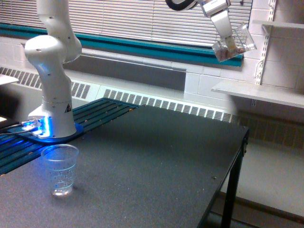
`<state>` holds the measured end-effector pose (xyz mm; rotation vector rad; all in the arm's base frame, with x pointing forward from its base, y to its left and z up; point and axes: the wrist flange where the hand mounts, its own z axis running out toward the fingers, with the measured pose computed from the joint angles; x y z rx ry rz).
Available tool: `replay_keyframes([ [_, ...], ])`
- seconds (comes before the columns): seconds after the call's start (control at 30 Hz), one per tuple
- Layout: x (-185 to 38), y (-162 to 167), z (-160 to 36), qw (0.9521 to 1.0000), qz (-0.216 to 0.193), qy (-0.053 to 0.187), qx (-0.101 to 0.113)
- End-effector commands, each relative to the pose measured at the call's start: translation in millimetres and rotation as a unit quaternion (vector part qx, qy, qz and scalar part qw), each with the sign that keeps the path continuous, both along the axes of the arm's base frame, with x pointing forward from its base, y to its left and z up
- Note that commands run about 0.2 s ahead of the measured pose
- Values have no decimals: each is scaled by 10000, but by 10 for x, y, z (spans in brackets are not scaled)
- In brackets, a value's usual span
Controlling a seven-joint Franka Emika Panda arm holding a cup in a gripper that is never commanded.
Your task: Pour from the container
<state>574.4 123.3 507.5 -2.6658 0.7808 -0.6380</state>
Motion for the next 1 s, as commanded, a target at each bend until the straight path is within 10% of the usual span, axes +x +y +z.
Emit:
replay_keyframes([
  [0.03,-59,-919,-551,9417,-3129,998,732],
  [0.13,-158,-1117,-747,9150,-3782,1250,633],
  [0.37,-489,-1608,-1192,8895,-4195,1809,-96],
  [0.6,-966,-2089,-1648,8467,-4666,2423,-820],
  [0.73,-1196,-2160,-1847,8388,-4648,2575,-1183],
  [1.0,-1655,-2216,-2190,8123,-4890,2920,-1259],
])
